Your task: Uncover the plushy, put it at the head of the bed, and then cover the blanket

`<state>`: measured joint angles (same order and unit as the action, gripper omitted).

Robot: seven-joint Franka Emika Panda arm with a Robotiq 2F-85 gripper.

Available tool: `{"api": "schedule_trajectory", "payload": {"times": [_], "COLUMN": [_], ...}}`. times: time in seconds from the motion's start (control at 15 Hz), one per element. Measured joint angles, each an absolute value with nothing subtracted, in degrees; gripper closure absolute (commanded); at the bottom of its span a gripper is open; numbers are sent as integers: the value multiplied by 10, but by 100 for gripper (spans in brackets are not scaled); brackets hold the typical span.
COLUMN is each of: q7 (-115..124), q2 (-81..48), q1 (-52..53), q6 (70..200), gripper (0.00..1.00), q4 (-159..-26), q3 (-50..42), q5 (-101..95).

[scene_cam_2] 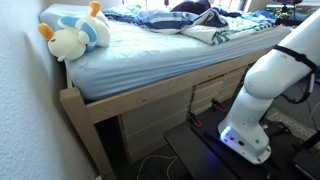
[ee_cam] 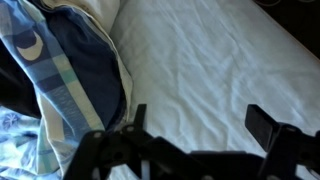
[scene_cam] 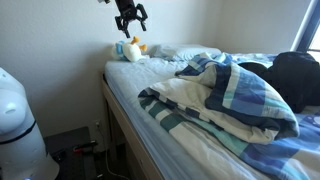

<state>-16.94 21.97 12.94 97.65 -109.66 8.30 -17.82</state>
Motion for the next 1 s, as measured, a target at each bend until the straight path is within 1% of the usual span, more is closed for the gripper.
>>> {"api": "schedule_trajectory", "payload": {"times": [0.27,0.67,1.0], "q7": [-205,-326,-371], "q2": [219,219,220], "q1": [108,88,59], "q6": [977,978,978], "gripper": [0,0,0], "q4": [-1097,-1103,-1103], "q3": [51,-2,-30], "q5": [-193,-213,-254]}}
